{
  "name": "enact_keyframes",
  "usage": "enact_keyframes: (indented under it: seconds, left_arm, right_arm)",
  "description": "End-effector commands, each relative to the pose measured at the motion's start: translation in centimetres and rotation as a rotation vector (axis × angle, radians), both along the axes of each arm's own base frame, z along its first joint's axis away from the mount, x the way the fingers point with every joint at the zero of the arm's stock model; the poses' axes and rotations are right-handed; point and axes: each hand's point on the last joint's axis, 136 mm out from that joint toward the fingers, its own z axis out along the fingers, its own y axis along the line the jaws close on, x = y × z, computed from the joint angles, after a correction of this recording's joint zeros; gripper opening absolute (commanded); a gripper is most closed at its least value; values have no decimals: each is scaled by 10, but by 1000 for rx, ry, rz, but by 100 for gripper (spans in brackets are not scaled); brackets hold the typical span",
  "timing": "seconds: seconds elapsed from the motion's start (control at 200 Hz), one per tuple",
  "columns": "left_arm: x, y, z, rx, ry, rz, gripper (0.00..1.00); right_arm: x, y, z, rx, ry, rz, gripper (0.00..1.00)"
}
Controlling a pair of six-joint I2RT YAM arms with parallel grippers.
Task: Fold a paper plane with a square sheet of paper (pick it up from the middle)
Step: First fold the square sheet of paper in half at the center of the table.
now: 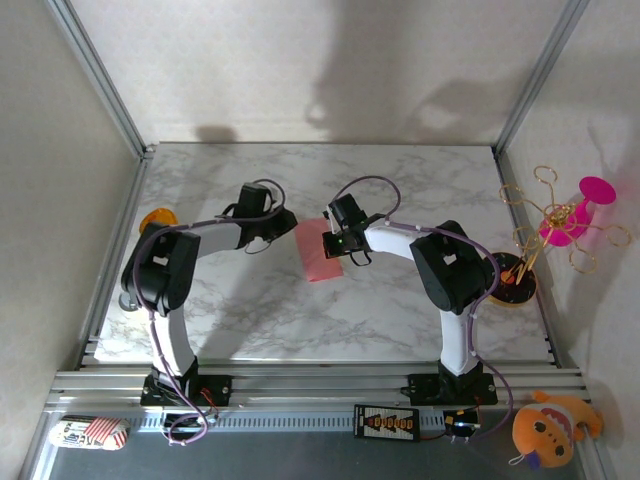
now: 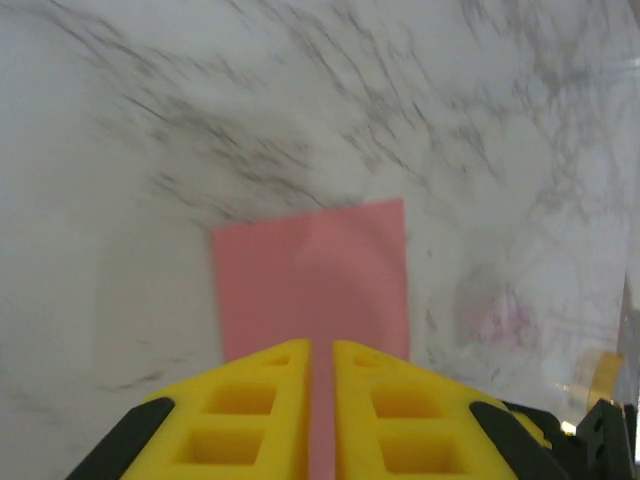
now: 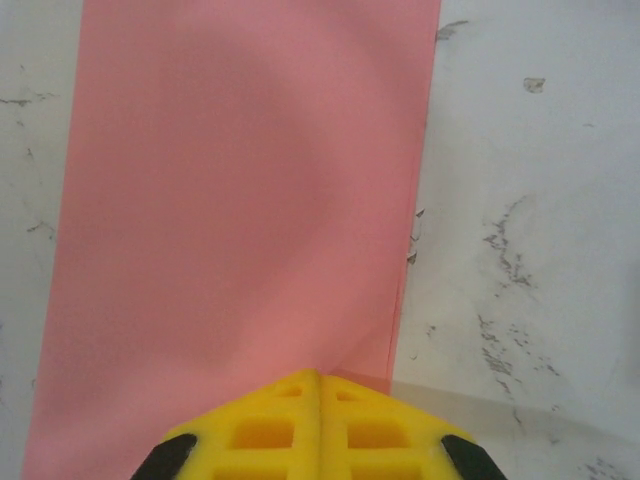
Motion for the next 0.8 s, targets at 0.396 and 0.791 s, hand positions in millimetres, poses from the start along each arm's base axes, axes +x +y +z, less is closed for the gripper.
enact_keyframes:
  seconds: [0.396, 0.791]
  left_arm:
    - [-3, 0, -61, 128, 137, 0, 10]
    - [-10, 3, -69, 131, 155, 23, 8]
  right_arm:
    - [-34, -26, -8, -58, 172, 81, 11]
    - [-18, 43, 102, 518, 195, -109, 8]
